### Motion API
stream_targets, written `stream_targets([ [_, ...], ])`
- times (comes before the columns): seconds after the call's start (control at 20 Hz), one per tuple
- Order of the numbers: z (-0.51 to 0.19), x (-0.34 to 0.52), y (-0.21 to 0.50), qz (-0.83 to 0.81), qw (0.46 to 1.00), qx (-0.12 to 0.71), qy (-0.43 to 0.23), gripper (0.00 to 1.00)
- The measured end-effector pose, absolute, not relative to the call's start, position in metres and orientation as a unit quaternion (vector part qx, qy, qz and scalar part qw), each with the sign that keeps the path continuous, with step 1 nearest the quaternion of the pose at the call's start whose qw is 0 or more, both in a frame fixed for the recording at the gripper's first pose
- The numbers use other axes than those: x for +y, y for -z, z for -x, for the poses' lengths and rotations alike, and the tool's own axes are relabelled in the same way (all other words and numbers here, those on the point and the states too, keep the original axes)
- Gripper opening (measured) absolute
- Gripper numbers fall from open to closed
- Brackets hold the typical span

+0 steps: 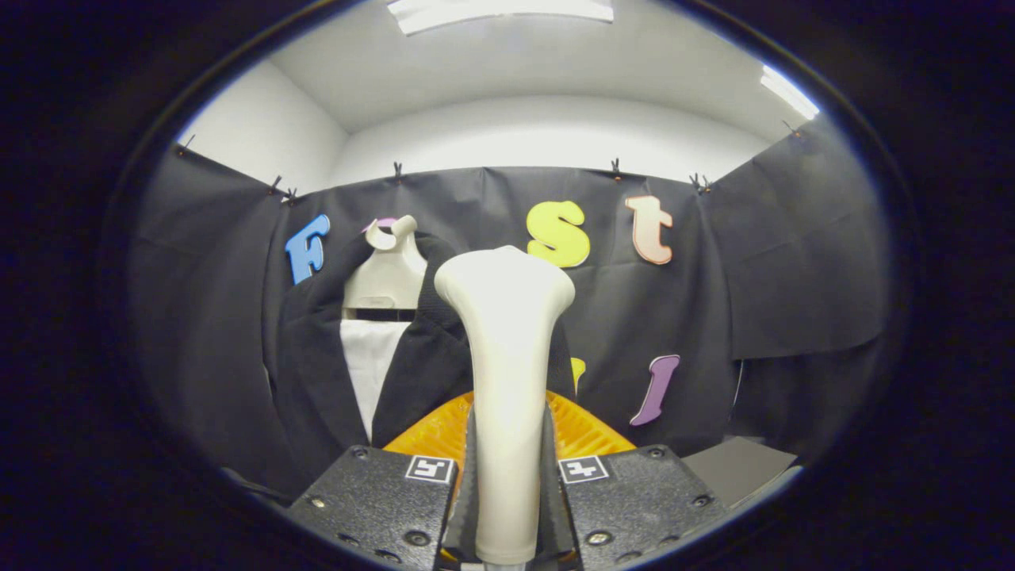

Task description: Iron the clothes twice with a garment steamer, once on the left side and once on the right side.

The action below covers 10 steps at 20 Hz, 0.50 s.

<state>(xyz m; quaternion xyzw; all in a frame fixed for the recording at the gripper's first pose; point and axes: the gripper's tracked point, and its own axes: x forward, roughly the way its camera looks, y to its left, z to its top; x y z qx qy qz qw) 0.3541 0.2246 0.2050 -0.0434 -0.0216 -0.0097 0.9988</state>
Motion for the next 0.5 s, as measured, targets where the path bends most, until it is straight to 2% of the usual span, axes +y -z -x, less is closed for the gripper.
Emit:
stream_targets([
  [0.3,-0.371,0.240,-0.176,0.049,0.998,-0.005,0.026,0.35],
  [0.5,-0.366,0.237,-0.131,0.062,0.997,0.018,0.030,0.35],
])
